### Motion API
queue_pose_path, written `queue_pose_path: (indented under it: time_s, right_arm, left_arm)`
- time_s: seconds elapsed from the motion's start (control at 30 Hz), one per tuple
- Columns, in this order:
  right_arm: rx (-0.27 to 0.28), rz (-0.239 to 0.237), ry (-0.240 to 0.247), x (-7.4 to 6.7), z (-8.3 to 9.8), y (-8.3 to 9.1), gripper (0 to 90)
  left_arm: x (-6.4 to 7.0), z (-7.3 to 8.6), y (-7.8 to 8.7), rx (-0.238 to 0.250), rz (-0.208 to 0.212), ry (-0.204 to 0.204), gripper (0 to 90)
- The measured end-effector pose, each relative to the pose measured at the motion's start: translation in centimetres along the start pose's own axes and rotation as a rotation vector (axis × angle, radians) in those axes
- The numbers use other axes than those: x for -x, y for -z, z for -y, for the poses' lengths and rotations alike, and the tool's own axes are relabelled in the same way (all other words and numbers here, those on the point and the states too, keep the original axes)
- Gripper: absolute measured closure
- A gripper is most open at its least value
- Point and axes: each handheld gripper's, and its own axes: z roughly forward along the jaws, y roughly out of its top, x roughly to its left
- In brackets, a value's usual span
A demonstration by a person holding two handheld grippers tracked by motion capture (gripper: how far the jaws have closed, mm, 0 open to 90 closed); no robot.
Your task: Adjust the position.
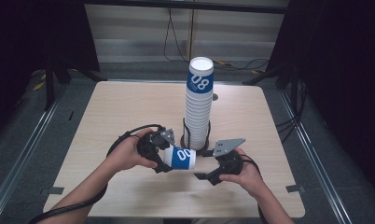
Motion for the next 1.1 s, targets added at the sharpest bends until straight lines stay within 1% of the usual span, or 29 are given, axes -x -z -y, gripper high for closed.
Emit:
queue_pose_path:
  time_s: [0.1, 0.13, 0.2, 0.27, 0.33, 0.37, 0.4, 0.47, 0.6, 0.63, 0.73, 0.77, 0.8, 0.87, 0.9, 1.1]
  right_arm:
    - [-0.016, 0.004, 0.006, 0.0, 0.0, 0.0, 17.4]
    - [-0.023, 0.004, 0.007, 0.0, 0.0, 0.0, 17.3]
    - [-0.027, 0.008, 0.015, -0.1, -0.1, 0.0, 17.3]
    - [-0.034, 0.007, 0.019, -0.1, -0.2, 0.1, 17.1]
    - [-0.039, 0.005, 0.020, -0.2, -0.3, 0.1, 16.9]
    - [-0.043, 0.002, 0.020, -0.2, -0.4, 0.2, 16.7]
    - [-0.046, 0.001, 0.021, -0.2, -0.4, 0.2, 16.7]
    - [-0.063, 0.005, 0.020, -0.1, -0.5, 0.2, 16.5]
    - [-0.069, 0.011, 0.031, -0.1, -0.8, 0.3, 16.5]
    - [-0.073, 0.011, 0.031, -0.1, -0.8, 0.3, 16.5]
    - [-0.086, 0.009, 0.040, -0.1, -0.9, 0.1, 16.4]
    - [-0.089, 0.003, 0.042, -0.1, -0.9, 0.0, 16.4]
    - [-0.093, 0.000, 0.044, -0.1, -1.0, 0.0, 16.4]
    - [-0.094, -0.001, 0.045, -0.1, -1.1, -0.1, 16.4]
    - [-0.097, -0.002, 0.045, -0.1, -1.1, -0.2, 16.3]
    - [-0.101, -0.003, 0.047, -0.1, -1.4, -0.3, 16.1]
  left_arm:
    - [0.0, -0.2, 0.0, -0.017, -0.003, -0.018, 18.7]
    - [0.1, -0.2, 0.0, -0.016, -0.002, -0.010, 18.7]
    - [0.1, -0.2, -0.1, -0.011, -0.006, -0.013, 18.7]
    - [0.1, -0.3, -0.1, -0.020, -0.007, -0.019, 18.7]
    - [0.2, -0.3, -0.1, -0.023, -0.006, -0.019, 18.7]
    - [0.2, -0.4, -0.1, -0.024, -0.007, -0.013, 18.7]
    - [0.2, -0.4, -0.1, -0.026, -0.008, -0.021, 18.7]
    - [0.2, -0.5, 0.0, -0.028, -0.004, -0.013, 18.7]
    - [0.3, -0.7, 0.3, -0.035, 0.000, -0.013, 18.7]
    - [0.3, -0.8, 0.2, -0.028, -0.002, -0.018, 18.7]
    - [0.3, -0.9, 0.2, -0.035, 0.005, -0.009, 18.7]
    - [0.2, -1.0, 0.1, -0.038, 0.006, -0.018, 18.7]
    - [0.3, -1.0, 0.1, -0.038, 0.009, -0.016, 18.7]
    - [0.3, -1.1, -0.1, -0.036, 0.008, -0.014, 18.7]
    - [0.2, -1.1, -0.1, -0.046, 0.013, -0.017, 18.7]
    - [0.2, -1.2, -0.2, -0.043, 0.022, -0.011, 18.7]
